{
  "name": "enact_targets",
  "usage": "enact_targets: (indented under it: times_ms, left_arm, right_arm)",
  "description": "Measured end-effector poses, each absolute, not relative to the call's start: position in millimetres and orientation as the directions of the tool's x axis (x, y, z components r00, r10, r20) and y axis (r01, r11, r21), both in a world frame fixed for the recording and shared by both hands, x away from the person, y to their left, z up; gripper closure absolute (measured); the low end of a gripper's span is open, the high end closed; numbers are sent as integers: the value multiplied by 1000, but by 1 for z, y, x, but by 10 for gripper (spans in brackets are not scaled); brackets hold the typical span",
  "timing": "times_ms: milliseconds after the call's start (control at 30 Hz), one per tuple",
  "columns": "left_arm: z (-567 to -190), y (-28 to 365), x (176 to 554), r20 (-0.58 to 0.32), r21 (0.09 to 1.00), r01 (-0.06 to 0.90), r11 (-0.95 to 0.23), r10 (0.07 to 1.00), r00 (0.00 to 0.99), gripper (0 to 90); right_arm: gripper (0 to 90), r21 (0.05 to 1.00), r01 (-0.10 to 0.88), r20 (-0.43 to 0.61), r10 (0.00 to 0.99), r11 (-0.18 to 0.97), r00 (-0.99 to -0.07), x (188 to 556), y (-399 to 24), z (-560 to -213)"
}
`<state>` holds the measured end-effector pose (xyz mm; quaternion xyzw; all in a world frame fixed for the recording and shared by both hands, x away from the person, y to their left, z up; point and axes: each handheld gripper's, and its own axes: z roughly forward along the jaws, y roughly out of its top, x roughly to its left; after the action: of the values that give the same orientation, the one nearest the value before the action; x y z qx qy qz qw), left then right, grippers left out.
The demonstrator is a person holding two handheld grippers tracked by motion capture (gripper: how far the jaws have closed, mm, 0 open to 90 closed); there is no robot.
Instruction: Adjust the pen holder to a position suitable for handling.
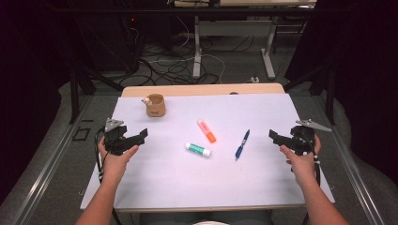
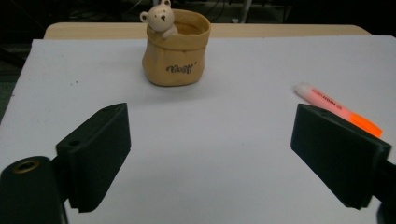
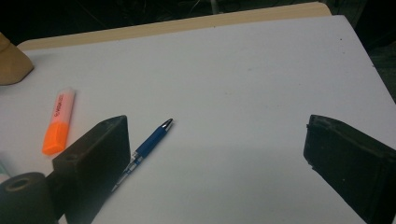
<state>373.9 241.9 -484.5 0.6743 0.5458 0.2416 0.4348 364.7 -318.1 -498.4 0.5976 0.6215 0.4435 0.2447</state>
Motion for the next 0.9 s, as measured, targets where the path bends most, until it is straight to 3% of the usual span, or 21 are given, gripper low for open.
enact_targets:
  times_ms: [900]
  left_arm:
    - [-450,215,446,-186,824,566,3,946,267,229]
  right_arm:
    - [78,827,547,257,953,-130,-162,363,-312,-500]
